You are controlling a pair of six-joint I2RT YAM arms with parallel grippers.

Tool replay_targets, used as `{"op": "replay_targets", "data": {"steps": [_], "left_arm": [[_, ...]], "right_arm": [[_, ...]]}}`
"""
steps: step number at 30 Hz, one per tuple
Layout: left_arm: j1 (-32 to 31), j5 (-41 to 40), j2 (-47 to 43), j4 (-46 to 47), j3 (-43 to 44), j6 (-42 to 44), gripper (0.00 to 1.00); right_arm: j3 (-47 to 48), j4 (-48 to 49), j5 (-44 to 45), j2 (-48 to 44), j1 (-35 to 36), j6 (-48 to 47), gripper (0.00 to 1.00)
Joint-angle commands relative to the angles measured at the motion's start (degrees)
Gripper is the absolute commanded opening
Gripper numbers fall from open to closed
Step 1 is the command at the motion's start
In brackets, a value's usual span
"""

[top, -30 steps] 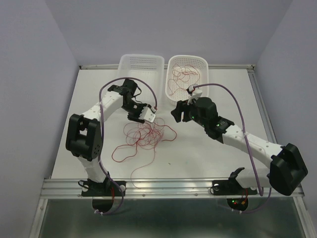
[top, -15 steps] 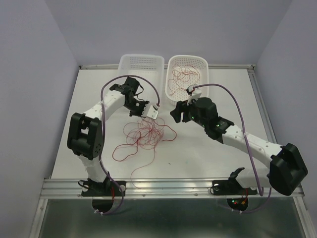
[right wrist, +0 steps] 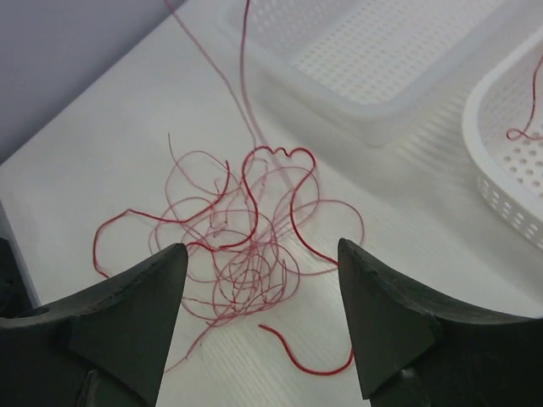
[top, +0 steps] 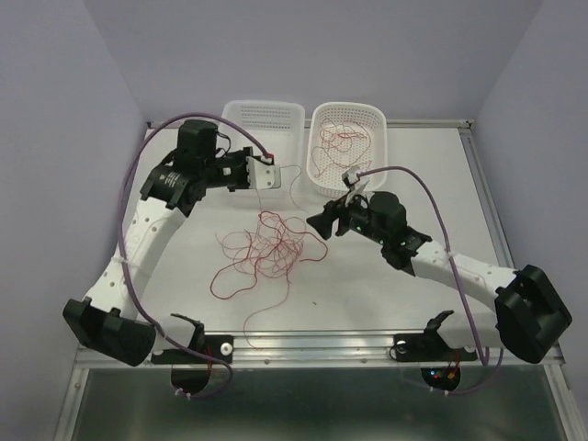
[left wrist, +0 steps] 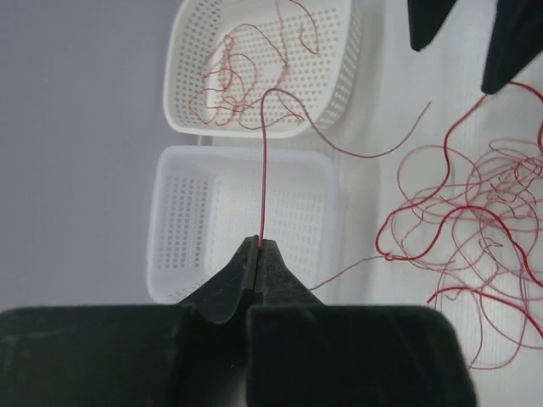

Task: Untangle the cables

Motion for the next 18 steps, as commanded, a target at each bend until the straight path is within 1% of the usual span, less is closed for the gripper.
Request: {"op": "replay_targets", "data": {"steps": [1,2,3,4,5,6,7,8,9,11,12,15,16,18], "left_arm": [[-0.28,-1.84,-7.08,15.89,4.00,-18.58,0.00],[-0.28,-2.99,-7.98,18.03,4.53,-23.57,0.00],[-0.28,-4.05,-8.68,19.71,5.49,-26.15,0.00],[-0.28,-4.58,-9.30,20.42,8.89,-27.56,0.00],[-0.28,-4.93,-9.30,20.34,11.01,-28.36,0.00],[-0.28,-5.02,-9.30,20.34,13.21,-31.24,0.00],[-0.28,-5.11,-8.96,20.34,17.50,-32.31,0.00],[-0.37,-4.94,-8.61,19.56,19.89,-32.93,0.00],[-0.28,-4.94,-8.43,19.38,24.26,-34.59,0.00],[-0.28,-5.37,-7.11,18.76,28.42,-36.36,0.00],[-0.28,-5.20,-6.59,18.50,32.61,-37.06,0.00],[-0.28,-5.46,-5.62,19.02,38.61,-39.88,0.00],[-0.28,-5.29,-5.79,20.24,39.33,-41.01,0.00],[-0.37,-5.46,-6.31,22.17,39.51,-41.73,0.00]], "right_arm": [[0.70,13.92,-9.88,-2.87,-0.11,-1.19,0.78],[1.31,14.90,-11.11,-2.44,-0.02,-0.58,0.79],[2.45,15.70,-12.51,-2.00,-0.02,-0.31,0.79],[3.51,16.49,-15.14,-1.56,-0.11,0.12,0.81],[5.78,17.80,-15.51,-1.04,0.06,1.08,0.82],[6.76,18.25,-15.60,0.54,0.32,1.27,0.82],[7.64,19.65,-15.86,1.33,0.50,1.18,0.81],[9.47,20.36,-15.78,2.39,0.85,1.01,0.81],[10.28,20.89,-15.34,4.22,1.12,0.66,0.80],[13.08,21.77,-13.85,6.34,1.56,-0.22,0.79],[14.05,21.94,-12.02,8.27,1.56,-0.57,0.78],[16.69,22.47,-8.33,10.91,1.56,-1.19,0.79],[17.22,22.82,-8.66,11.53,1.56,-1.19,0.80],[19.68,22.82,-9.62,12.85,1.56,-0.84,0.80]]}}
